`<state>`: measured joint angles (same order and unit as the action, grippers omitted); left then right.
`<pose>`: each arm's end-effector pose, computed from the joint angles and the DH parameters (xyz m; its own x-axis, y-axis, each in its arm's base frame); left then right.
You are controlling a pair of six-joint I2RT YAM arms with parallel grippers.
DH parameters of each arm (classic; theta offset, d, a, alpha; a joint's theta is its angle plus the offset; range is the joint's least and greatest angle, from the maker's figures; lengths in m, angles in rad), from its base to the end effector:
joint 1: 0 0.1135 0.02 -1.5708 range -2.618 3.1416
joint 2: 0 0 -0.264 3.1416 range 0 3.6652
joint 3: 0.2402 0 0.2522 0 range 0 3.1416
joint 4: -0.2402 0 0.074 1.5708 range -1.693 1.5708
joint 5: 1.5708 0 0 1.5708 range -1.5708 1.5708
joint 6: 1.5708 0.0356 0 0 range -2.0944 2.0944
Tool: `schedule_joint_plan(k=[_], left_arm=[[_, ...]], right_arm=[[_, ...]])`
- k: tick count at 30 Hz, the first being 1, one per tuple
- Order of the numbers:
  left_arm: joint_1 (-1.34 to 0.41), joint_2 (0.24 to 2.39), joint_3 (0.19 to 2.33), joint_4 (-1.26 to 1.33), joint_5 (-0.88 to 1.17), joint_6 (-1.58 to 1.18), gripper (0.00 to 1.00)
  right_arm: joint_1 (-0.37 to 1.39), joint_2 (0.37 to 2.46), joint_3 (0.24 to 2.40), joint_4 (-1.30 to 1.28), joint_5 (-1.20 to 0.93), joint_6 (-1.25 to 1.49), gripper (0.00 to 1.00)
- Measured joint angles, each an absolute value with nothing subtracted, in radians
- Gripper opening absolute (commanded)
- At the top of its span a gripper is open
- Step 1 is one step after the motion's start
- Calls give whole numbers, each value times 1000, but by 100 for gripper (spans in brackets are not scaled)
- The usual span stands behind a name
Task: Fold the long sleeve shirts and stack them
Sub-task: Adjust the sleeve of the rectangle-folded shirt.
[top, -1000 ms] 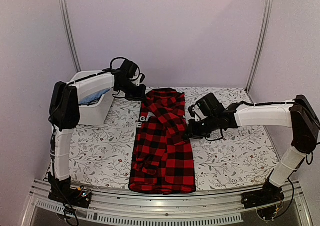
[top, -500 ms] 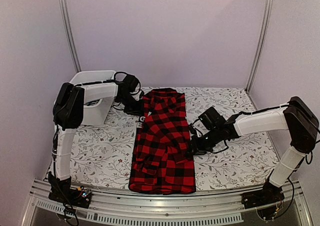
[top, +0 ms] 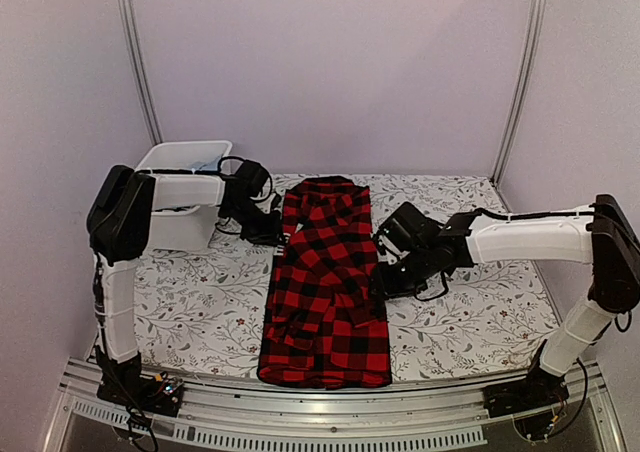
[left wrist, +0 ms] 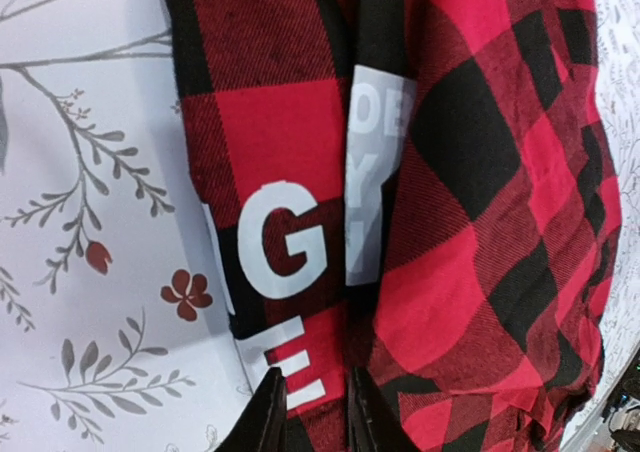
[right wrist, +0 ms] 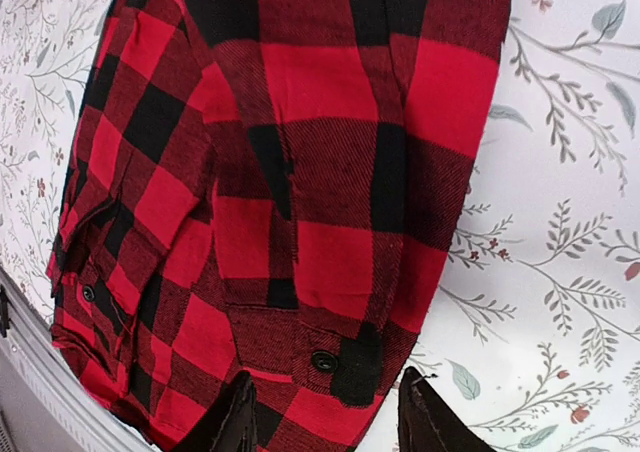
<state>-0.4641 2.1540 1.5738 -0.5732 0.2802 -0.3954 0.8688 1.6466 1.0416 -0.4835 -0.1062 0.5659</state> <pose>0.3953 -0.2089 0.1508 -0.9587 0.0660 -0.2767 0.1746 0.9043 -0.3895 0.2079 0.2516 0.1898 -0.9070 -0.2468 -0.3412 -0.3609 0.8730 0.3280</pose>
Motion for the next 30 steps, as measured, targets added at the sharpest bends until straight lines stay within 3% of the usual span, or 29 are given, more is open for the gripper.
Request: schedule_joint_plan(k=[8, 17, 30], left_arm=[[-472, 2001, 1426, -471, 308, -459, 23], [-486, 1861, 1294, -414, 329, -503, 24], [-565, 1739, 1089, -352, 372, -551, 24]], right_arm=[[1022, 1684, 1200, -581, 91, 599, 40], [1109, 1895, 1272, -626, 155, 625, 36], [1261, 1901, 1299, -669, 169, 730, 36]])
